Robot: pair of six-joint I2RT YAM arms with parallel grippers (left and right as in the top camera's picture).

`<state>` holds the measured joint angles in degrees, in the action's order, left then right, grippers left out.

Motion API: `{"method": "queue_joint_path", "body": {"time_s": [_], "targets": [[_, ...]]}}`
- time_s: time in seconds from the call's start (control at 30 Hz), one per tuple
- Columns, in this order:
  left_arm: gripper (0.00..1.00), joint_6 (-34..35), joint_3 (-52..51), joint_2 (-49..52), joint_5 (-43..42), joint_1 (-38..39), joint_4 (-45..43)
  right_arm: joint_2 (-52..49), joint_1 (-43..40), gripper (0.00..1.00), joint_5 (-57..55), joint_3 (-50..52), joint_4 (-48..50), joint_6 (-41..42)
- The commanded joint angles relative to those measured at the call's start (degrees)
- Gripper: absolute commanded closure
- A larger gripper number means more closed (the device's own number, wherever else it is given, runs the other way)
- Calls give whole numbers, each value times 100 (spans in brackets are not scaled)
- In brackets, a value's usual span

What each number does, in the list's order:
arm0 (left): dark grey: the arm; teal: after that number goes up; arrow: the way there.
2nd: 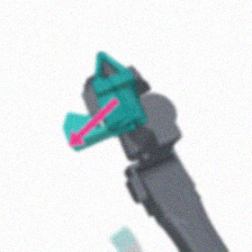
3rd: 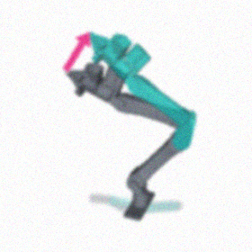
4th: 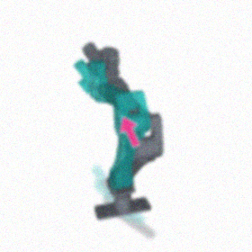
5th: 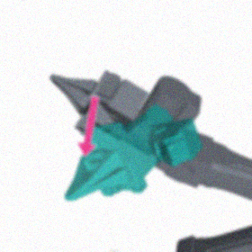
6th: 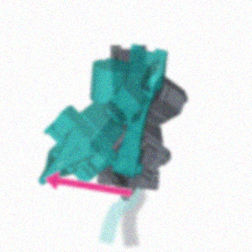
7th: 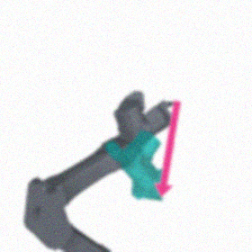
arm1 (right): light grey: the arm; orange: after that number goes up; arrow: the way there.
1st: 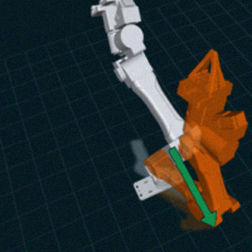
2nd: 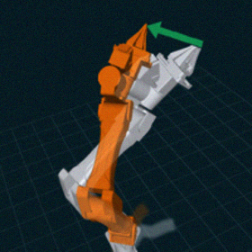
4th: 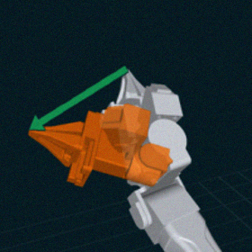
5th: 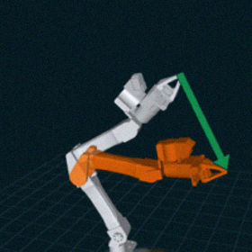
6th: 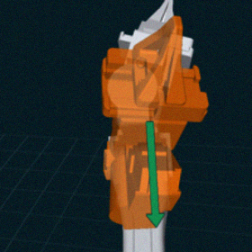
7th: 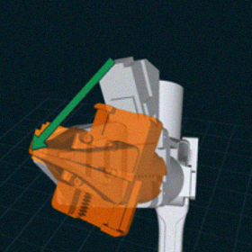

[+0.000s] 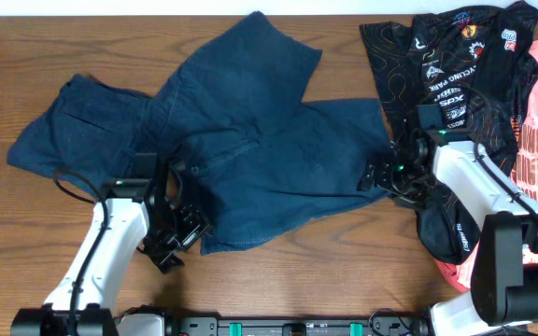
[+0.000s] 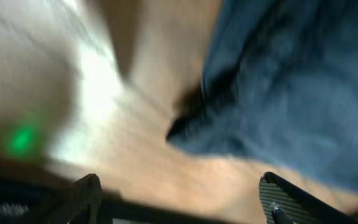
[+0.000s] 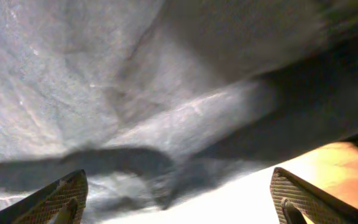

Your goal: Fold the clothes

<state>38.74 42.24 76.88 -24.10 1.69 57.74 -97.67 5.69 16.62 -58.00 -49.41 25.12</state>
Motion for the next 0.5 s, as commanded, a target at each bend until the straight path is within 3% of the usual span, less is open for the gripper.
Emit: {"method": "queue_joint_path", "body": {"time_s": [0.0, 0.3, 0.47], "targets": [[18, 122, -61, -146, -505, 127, 35, -22, 249, 10, 24, 83, 105, 654], [18, 1757, -846, -170, -507, 1117, -1333, -22, 479, 20, -396, 326, 940, 1550], [19, 2317, -1213, -170, -225, 1624, -2059, -22, 487, 27, -723, 407, 1143, 1770]]}}
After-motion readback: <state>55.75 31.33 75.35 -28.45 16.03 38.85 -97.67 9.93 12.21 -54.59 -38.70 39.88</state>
